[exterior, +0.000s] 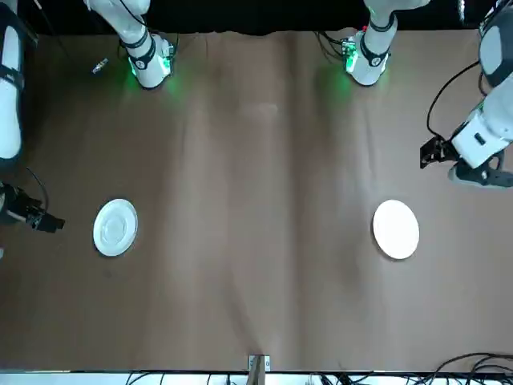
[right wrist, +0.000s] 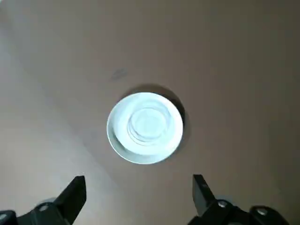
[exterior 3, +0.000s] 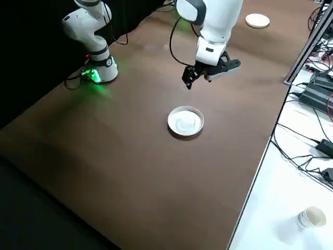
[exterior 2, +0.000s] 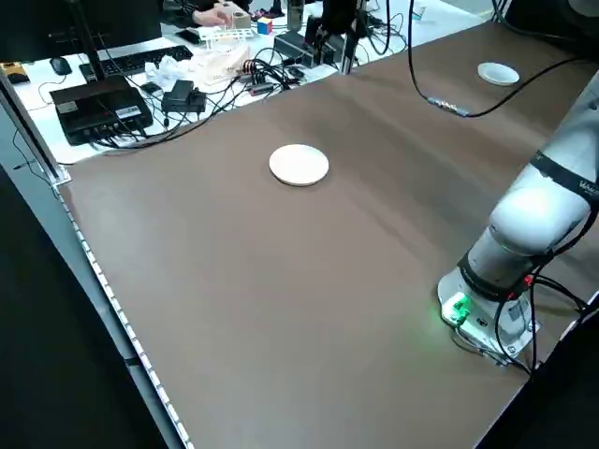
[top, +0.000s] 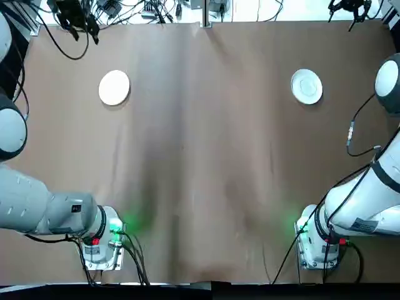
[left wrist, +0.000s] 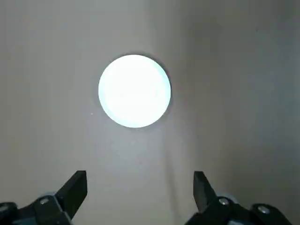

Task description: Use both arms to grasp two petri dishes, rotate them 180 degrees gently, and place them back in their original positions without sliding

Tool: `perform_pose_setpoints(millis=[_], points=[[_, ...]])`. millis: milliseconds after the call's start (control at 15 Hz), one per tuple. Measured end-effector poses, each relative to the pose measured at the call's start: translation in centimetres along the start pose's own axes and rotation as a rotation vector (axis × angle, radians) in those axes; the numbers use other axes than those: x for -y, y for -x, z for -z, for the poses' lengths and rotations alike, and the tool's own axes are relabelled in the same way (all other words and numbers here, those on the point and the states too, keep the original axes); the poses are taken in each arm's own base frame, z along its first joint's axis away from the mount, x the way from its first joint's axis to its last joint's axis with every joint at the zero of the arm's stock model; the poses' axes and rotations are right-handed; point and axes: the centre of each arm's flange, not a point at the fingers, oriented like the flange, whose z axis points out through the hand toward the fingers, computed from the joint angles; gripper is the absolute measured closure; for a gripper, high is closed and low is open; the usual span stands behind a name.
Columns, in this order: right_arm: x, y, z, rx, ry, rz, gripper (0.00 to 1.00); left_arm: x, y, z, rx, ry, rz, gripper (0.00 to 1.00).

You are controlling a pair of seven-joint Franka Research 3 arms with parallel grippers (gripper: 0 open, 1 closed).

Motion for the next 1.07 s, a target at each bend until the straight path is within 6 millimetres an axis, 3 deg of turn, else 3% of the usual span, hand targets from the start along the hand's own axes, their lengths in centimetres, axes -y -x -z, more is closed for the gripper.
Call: perform_pose_setpoints(millis=[200, 600, 800, 1067], points=[[0.7, -0.6, -1.8, 0.002, 0.002, -0.254, 0.0, 0.2, 0.0, -3.0, 0.002, -0.009, -0.093, 0.0], [0.8, -2.0, -7.9, 0.112, 0.023, -0.609, 0.0, 3.6, -1.1, -6.4, -0.014, -0.014, -0.489, 0.0], [0.0, -3.0, -10.5, 0.118, 0.0, -0.676, 0.0, 4.1, -1.7, -8.1, -0.005, -0.025, -0.637, 0.0], [-0.2, -3.0, -14.7, 0.092, -0.021, -0.738, 0.0, 3.9, -2.6, -9.6, 0.038, -0.076, -0.962, 0.0]])
